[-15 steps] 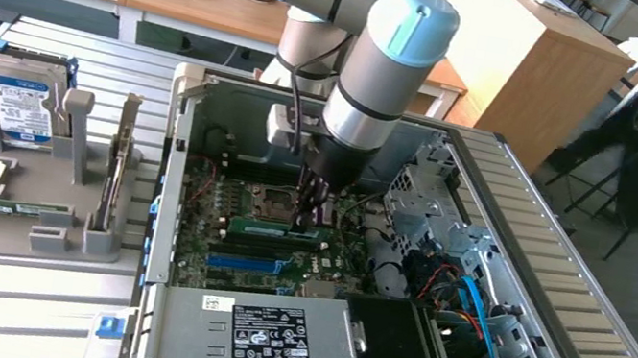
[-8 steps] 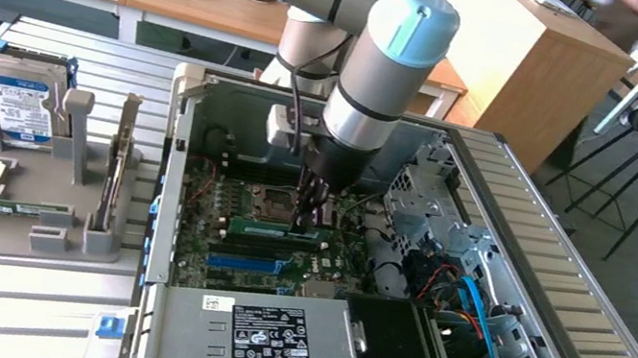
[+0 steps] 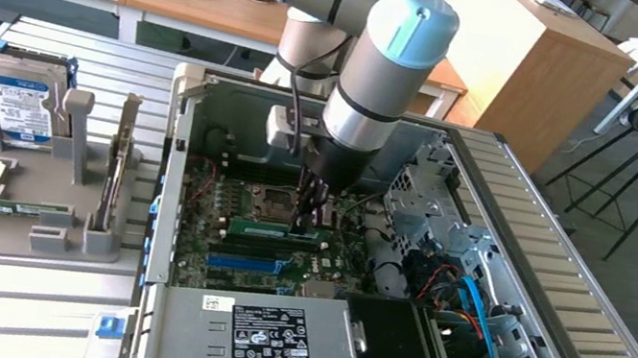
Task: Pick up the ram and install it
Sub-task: 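Insert the ram into the slot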
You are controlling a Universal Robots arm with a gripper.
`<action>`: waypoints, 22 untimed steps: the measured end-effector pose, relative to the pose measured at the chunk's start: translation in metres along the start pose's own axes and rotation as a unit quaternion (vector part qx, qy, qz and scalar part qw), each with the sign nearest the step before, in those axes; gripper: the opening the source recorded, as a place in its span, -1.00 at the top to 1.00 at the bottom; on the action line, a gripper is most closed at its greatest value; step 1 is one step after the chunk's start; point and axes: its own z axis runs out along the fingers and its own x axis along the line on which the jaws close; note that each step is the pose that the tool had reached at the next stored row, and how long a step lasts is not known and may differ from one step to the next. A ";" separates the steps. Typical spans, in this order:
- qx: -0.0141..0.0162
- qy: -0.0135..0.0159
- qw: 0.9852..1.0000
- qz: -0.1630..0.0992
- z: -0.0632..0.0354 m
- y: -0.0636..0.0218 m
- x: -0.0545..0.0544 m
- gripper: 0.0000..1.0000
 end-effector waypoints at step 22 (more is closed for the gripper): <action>0.000 0.000 1.000 0.003 0.0016 0.0001 -0.002 0.77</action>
